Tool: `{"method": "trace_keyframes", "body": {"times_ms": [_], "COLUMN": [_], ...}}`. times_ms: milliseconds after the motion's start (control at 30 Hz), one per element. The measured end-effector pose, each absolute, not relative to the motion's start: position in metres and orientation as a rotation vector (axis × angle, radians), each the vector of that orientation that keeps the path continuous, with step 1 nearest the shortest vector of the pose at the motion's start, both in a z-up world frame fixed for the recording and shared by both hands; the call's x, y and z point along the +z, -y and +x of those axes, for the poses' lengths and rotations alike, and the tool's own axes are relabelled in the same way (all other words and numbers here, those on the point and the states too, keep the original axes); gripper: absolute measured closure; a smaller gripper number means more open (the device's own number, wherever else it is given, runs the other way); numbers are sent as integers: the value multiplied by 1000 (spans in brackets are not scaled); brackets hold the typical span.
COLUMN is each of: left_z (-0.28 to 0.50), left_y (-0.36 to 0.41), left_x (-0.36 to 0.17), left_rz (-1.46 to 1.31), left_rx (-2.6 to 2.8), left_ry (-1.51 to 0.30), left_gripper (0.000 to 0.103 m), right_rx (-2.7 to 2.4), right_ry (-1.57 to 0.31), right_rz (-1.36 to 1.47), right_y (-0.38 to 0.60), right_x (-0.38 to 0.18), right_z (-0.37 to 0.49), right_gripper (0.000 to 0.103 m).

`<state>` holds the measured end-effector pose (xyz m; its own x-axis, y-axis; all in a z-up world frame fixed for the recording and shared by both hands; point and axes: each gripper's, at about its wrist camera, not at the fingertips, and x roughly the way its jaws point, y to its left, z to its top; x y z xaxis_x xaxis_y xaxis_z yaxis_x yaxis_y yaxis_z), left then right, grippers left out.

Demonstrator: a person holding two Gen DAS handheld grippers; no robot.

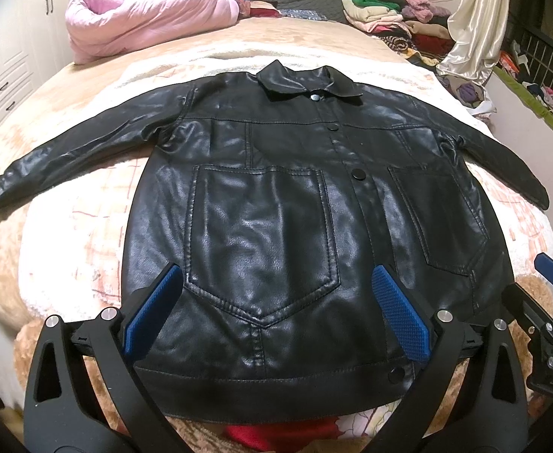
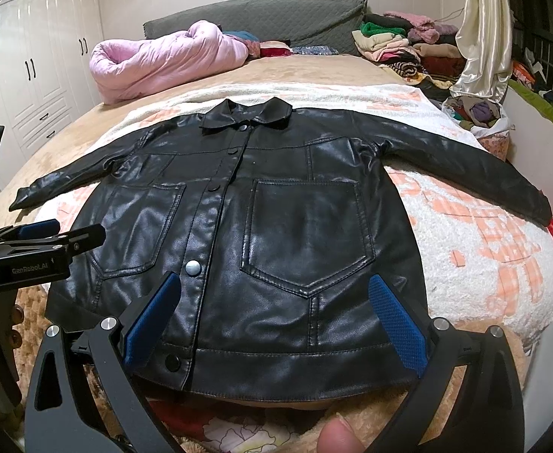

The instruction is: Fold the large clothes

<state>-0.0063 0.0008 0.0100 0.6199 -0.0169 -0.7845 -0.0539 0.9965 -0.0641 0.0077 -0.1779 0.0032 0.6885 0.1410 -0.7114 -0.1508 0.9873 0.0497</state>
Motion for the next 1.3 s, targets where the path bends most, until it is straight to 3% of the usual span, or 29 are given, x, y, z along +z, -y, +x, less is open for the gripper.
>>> {"method": "trace_keyframes", "body": {"times_ms": [1300], "left_z": [150], "left_y": [4], "left_x": [26], "left_rz": [-125], "left_rx": [23], "left_ry": [-916], "left_gripper": [9], "right_rx": [125], "right_ry": [-816], "right_rz": [52], "right_y": [186], "right_x": [20], "right_z": [171], "right_gripper": [4]}}
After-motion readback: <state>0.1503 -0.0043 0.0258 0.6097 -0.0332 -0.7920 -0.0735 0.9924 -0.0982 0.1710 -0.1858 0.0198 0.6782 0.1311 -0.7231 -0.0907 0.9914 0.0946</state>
